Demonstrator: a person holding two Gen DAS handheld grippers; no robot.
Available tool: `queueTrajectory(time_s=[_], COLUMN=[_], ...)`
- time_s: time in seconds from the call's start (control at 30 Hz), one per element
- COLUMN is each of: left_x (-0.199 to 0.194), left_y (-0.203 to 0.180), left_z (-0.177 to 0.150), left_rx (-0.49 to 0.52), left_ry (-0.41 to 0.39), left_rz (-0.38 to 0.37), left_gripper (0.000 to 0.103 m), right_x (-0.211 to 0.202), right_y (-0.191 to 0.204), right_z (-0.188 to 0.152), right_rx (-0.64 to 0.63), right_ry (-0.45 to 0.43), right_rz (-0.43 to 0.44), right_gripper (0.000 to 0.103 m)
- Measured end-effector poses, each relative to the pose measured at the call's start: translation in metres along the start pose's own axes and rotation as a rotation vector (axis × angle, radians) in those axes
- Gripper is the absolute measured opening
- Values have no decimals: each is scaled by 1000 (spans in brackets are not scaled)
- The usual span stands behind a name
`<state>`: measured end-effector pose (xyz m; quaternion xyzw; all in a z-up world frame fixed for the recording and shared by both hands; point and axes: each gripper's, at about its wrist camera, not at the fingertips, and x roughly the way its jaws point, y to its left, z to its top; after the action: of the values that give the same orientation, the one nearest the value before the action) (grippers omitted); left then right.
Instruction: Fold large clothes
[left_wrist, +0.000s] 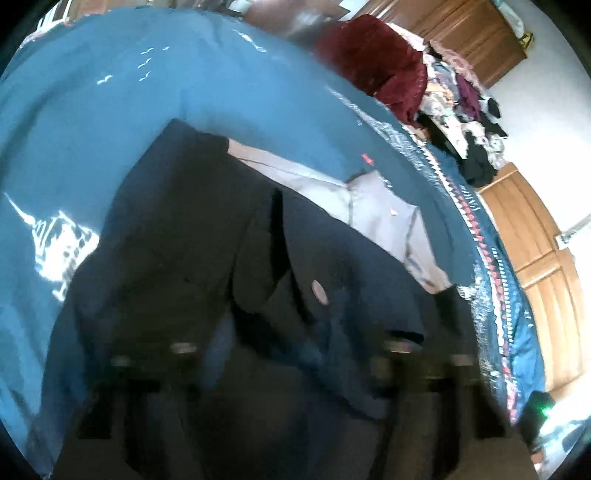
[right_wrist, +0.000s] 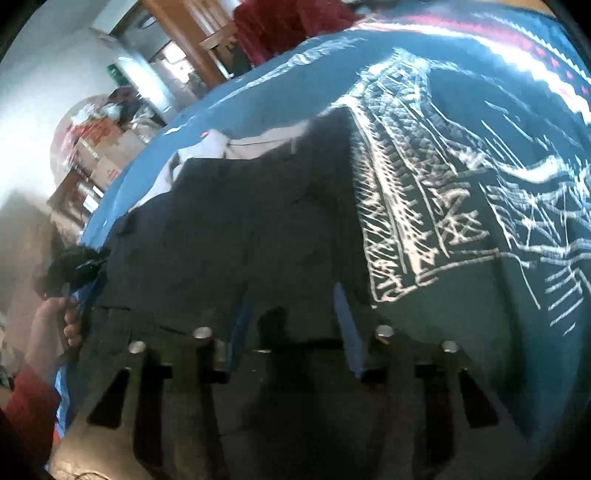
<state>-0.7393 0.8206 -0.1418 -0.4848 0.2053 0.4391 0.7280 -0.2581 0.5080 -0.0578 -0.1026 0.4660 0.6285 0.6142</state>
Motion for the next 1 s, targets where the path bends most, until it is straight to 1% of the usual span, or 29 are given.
queueTrajectory(time_s=[0.03,0.07,0.1,0.17,0.2,0.23,0.27,0.3,0.33,0.37,0.43,0.47,0.53,0.57,0.63,0.67,0.73,0.77,0.83,0.87,0.9,0.93,0.97,1.0], left_x=[-2,-8,-23,-49,-60,-63,-56,-47,-41,-42,-46,-48,-56,-65,-85,-92,-103,-101,-89,-76,-62,-47,-32,-34], left_y=[1,0,-4,-6,-4,3,15,28,36,36,29,29,34,35,28,24,7,-4,-21,-24,-20,-10,6,16], left_z=[0,-2,-7,-16,-24,-28,-33,-37,-40,-40,-40,-42,-48,-52,-59,-60,-60,-57,-48,-43,-39,-34,-31,-29], left_rx=[-13,-6,7,17,18,8,-22,-58,-81,-78,-47,-48,-81,-87,-57,-41,30,74,137,154,144,107,49,15], left_ry=[-8,-32,-79,-152,-179,-176,-143,-109,-92,-99,-115,-117,-118,-133,-179,-197,-231,-230,-193,-163,-130,-87,-42,-56], left_rz=[-11,-4,18,36,64,87,107,106,91,88,120,125,112,120,148,147,132,110,63,57,85,128,138,118], left_gripper=[4,4,4,4,4,5,5,5,7,8,9,10,12,12,20,22,34,38,56,60,62,61,56,51], right_x=[-2,-3,-4,-3,-2,0,2,3,4,2,-3,-8,-17,-19,-9,-2,9,10,12,15,19,22,22,21], right_y=[-1,0,1,1,1,2,3,4,5,6,8,11,18,22,22,20,19,20,25,26,24,22,22,22], right_z=[1,1,1,0,-1,-1,-1,-2,-1,-1,2,4,7,9,10,10,8,7,6,5,4,4,4,6], right_rx=[4,3,-2,-13,-18,-23,-32,-37,-41,-41,-33,-37,-68,-85,-92,-85,-67,-64,-83,-93,-88,-71,-70,-73], right_ry=[-6,-9,-8,-6,-2,1,5,6,7,9,10,0,-30,-37,-12,5,34,32,32,36,43,51,54,61], right_rz=[7,8,7,11,13,11,4,-2,-7,-10,-12,-6,-5,-9,-5,-6,-7,-4,-13,-21,-23,-17,-16,-19], right_gripper=[42,42,42,42,42,42,42,42,42,42,43,43,44,47,53,54,54,55,60,60,60,60,60,60])
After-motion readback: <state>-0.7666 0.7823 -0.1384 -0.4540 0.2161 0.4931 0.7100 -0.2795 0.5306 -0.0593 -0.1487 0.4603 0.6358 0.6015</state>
